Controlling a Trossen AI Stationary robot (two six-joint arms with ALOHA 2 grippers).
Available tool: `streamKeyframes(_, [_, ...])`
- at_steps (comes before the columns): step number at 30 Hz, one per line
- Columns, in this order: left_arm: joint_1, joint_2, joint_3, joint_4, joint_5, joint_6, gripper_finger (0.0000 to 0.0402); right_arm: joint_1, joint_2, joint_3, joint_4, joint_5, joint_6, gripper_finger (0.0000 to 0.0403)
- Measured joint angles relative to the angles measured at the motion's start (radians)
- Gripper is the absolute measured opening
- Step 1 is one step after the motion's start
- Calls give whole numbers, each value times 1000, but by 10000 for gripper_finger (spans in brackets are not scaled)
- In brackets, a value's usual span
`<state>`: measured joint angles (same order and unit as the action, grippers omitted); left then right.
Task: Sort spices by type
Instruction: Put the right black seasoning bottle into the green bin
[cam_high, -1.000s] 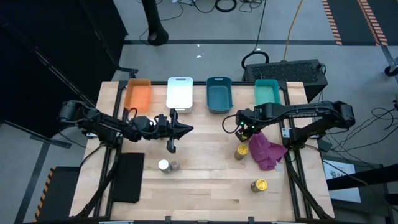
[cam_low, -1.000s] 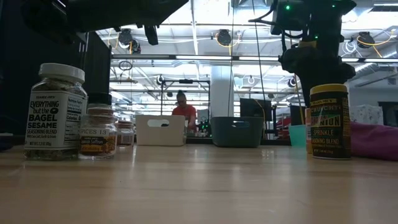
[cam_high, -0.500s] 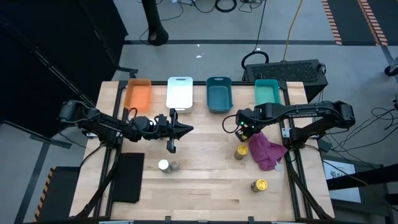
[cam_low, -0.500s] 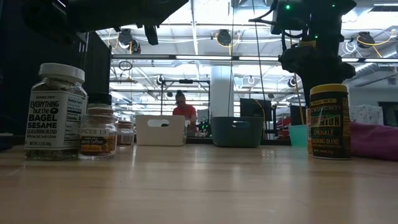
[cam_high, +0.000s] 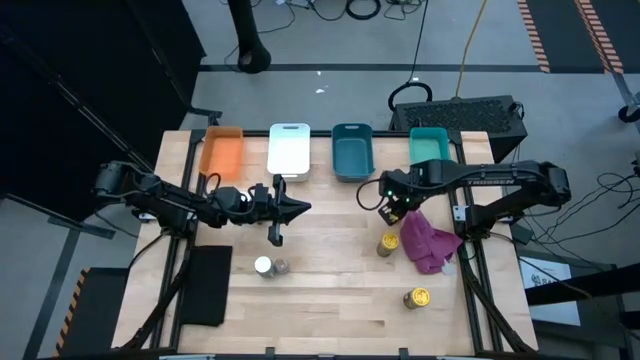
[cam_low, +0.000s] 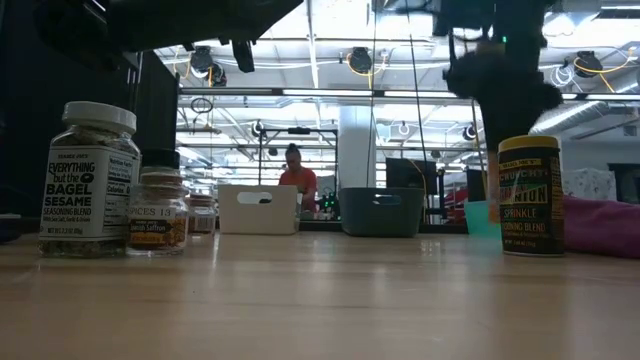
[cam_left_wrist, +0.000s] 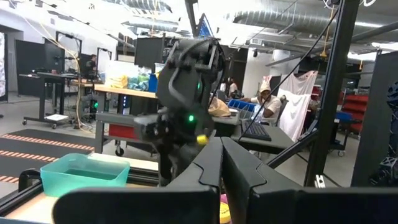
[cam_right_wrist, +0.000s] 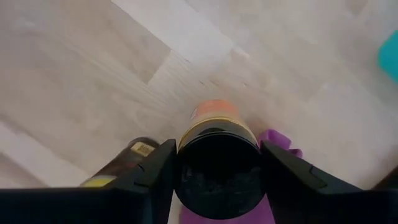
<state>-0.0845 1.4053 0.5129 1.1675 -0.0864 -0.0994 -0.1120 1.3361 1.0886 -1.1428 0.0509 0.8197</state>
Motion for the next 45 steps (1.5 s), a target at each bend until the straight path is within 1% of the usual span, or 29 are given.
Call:
streamKeyframes(5, [0, -1, 0, 1, 0, 0, 11, 0, 0, 133, -84, 1, -44, 178])
streamKeyframes(8, [0, -2, 0, 6, 0, 0, 11, 0, 0, 198, -94, 1, -67, 178])
streamKeyframes(12, [0, -36, 0, -3, 0, 0, 11, -7, 15, 283, -104, 3, -98, 178])
streamKeyframes(15, [-4, -79, 0, -27, 0, 0, 11, -15, 58, 356, -127, 13, -142, 178])
streamKeyframes(20, [-10, -178, 0, -154, 3, 1, 11, -52, 176, 502, -186, 24, -292, 178])
streamKeyframes(26, [-9, -295, 0, -309, 3, 12, 11, -152, 326, 711, -240, 36, -508, 178])
streamKeyframes(31, [-9, -358, 0, -376, -7, 53, 11, -254, 439, 893, -259, 32, -644, 178])
streamKeyframes(34, [-9, -375, 0, -397, -31, 62, 11, -315, 506, 986, -276, 33, -675, 178])
streamKeyframes(38, [-6, -380, 0, -398, -82, 94, 11, -392, 591, 1067, -292, 28, -700, 178])
streamKeyframes(42, [-2, -380, 0, -396, -127, 116, 11, -460, 665, 1124, -325, 25, -723, 178])
streamKeyframes(45, [10, -380, 0, -396, -129, 117, 11, -504, 699, 1141, -329, 24, -749, 178])
